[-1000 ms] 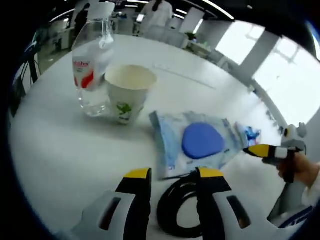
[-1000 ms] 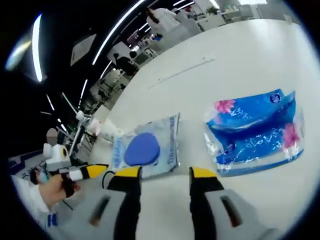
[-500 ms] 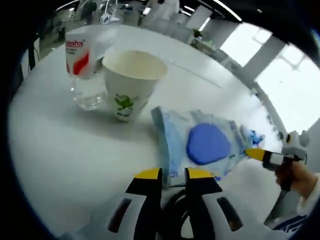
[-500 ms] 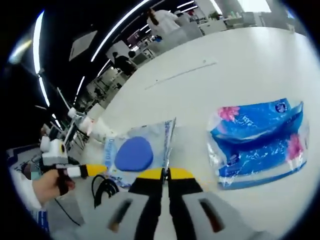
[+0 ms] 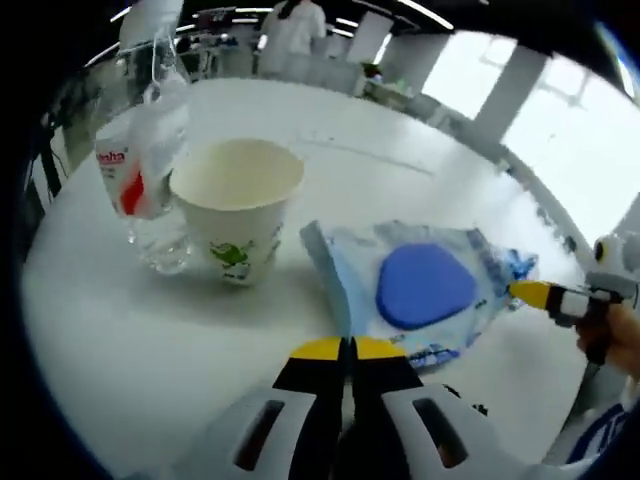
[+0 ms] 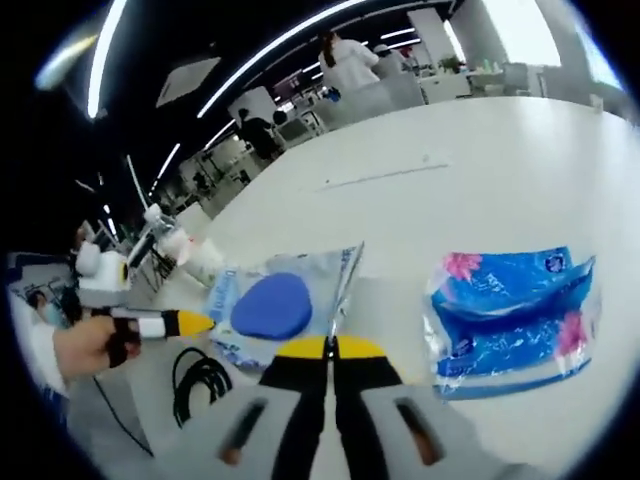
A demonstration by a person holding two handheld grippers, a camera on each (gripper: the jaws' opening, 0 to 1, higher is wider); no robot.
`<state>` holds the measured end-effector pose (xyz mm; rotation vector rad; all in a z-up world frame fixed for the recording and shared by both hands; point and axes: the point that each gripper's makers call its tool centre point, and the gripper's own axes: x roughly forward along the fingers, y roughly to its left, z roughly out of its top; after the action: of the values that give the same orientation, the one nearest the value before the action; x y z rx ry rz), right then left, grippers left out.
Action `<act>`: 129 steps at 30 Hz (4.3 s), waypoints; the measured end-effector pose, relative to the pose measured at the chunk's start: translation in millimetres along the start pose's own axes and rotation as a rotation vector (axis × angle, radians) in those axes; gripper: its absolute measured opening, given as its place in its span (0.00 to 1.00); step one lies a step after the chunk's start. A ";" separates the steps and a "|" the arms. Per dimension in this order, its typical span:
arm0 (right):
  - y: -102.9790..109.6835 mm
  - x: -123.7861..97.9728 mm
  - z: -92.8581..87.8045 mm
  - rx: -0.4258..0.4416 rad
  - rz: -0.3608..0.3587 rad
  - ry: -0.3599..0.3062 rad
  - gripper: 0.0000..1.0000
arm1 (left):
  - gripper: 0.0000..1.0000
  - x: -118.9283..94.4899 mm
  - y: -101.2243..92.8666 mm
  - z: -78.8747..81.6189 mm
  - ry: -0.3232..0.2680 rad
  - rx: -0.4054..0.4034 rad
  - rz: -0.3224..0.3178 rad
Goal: Arrange the tabletop items into an orderly group along one side of the table until the central work area is clear of visible clutter.
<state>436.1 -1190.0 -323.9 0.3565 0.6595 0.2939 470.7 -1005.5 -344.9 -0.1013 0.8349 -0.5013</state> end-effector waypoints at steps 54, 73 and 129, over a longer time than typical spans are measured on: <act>-28.2 18.6 -32.1 0.067 -0.085 0.043 0.00 | 0.00 31.3 11.1 2.6 -0.050 0.085 0.063; -23.5 1.4 -17.1 0.040 -0.113 -0.047 0.19 | 0.16 16.5 9.1 0.3 -0.069 -0.149 0.067; 24.1 -92.1 -24.2 0.038 -0.043 -0.116 0.61 | 0.70 -91.9 9.2 -2.2 -0.107 -0.027 0.058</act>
<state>347.6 -1197.4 -282.0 0.3918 0.5581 0.2181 420.9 -954.6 -286.0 -0.1276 0.7379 -0.4263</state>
